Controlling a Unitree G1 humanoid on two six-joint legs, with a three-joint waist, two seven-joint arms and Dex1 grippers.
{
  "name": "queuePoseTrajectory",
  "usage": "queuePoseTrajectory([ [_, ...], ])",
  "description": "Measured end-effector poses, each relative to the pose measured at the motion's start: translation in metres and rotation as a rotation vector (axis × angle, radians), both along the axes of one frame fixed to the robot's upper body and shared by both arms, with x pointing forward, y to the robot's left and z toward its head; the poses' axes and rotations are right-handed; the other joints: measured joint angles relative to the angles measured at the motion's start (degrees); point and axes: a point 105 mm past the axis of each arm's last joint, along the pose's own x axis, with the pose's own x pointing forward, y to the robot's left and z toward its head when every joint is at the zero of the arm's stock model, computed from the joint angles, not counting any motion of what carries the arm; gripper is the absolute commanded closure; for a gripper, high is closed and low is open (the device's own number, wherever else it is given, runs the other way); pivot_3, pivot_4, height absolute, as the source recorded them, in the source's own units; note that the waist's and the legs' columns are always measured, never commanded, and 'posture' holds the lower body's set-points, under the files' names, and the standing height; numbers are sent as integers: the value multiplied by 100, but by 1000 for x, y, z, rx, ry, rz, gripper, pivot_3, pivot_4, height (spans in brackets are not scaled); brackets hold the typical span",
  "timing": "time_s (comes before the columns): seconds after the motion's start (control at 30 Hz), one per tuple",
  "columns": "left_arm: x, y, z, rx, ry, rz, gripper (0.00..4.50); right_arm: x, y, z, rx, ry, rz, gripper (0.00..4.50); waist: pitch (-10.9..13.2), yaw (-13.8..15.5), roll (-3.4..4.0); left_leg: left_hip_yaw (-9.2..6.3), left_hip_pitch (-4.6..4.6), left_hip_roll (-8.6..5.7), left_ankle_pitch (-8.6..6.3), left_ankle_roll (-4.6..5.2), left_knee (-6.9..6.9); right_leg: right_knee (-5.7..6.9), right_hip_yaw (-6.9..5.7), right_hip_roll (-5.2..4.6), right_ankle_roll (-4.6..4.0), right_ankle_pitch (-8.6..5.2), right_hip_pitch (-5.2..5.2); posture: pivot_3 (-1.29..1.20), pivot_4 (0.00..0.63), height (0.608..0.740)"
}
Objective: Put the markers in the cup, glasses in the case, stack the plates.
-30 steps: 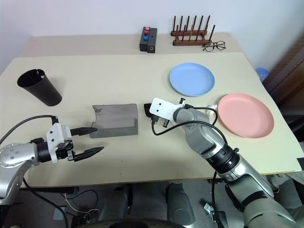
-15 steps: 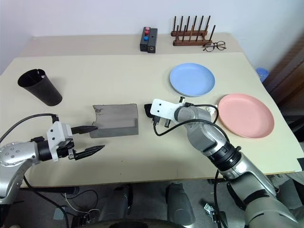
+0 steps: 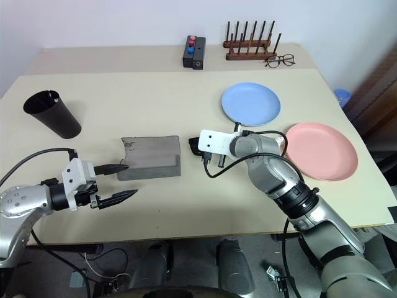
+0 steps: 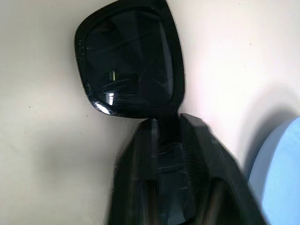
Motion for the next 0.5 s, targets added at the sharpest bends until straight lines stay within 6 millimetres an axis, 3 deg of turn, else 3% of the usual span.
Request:
queuePoseTrajectory([
  [0.4, 1, 2, 0, -1, -7, 7, 877, 1, -1, 2, -6, -14, -5, 4471, 0, 5, 0, 0, 4, 0, 0, 0, 1, 0, 0, 0, -3, 0, 3, 0, 150, 740],
  [0.5, 7, 11, 5, -5, -37, 54, 877, 0, -3, 9, 8, -13, -11, 4471, 1, 3, 2, 0, 4, 0, 0, 0, 1, 0, 0, 0, -3, 0, 2, 0, 150, 740],
])
